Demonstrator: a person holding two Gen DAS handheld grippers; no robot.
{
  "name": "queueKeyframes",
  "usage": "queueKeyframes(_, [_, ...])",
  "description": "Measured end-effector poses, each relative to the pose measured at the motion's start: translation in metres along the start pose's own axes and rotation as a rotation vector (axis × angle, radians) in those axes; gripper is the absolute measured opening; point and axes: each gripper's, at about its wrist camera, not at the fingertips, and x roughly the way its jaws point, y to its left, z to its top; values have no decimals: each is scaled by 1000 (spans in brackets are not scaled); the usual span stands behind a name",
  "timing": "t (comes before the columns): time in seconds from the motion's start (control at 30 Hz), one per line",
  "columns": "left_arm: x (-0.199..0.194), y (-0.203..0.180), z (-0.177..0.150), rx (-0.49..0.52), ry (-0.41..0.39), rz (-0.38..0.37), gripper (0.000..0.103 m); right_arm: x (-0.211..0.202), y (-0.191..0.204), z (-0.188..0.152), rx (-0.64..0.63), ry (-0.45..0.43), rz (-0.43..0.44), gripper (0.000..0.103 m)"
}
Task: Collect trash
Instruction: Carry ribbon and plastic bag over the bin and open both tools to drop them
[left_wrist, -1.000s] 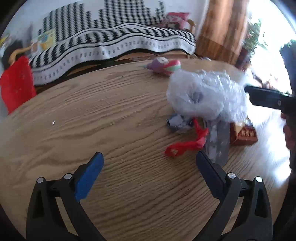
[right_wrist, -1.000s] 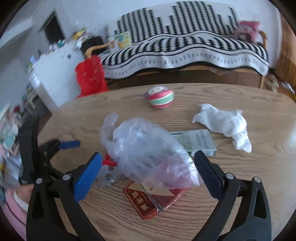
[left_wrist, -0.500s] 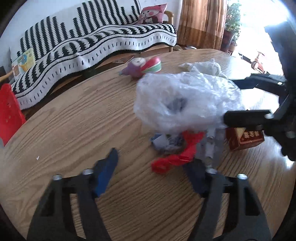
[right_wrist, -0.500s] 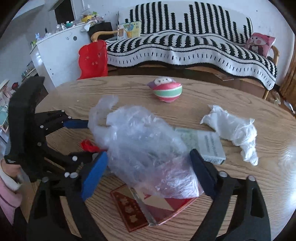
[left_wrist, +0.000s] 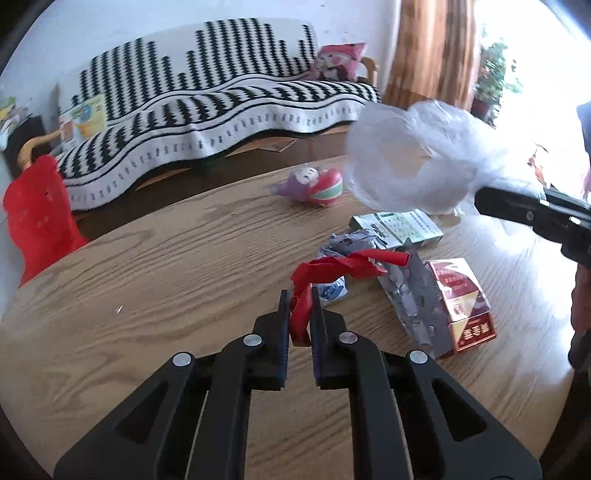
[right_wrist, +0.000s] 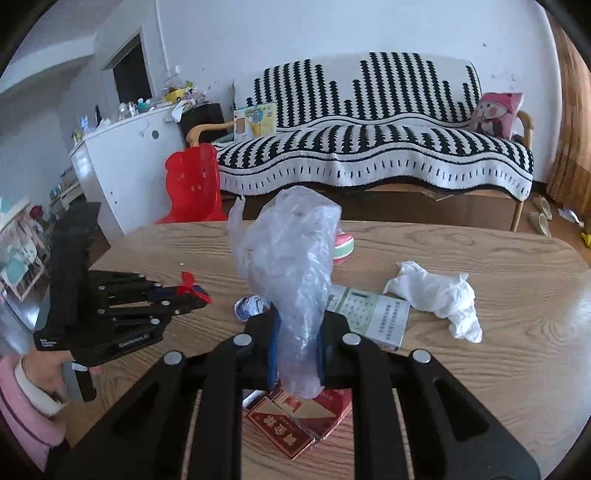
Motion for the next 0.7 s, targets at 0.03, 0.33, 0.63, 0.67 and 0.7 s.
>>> queueKeyframes(0.03, [-3, 0, -1, -14, 8, 4, 9, -1, -2, -2, 12, 5, 1, 15])
queueKeyframes(0.33, [-21, -6, -9, -51, 19, 32, 9, 0, -13, -12, 98, 59, -17, 15])
queueKeyframes(0.63, [-22, -6, -9, -50, 17, 33, 9, 10, -14, -17, 129, 97, 2, 15])
queueKeyframes(0.67, [-22, -6, -9, -49, 17, 35, 9, 11, -12, -17, 132, 99, 7, 15])
queueKeyframes(0.7, [-22, -5, -8, -50, 16, 36, 9, 11, -12, -16, 133, 100, 11, 15])
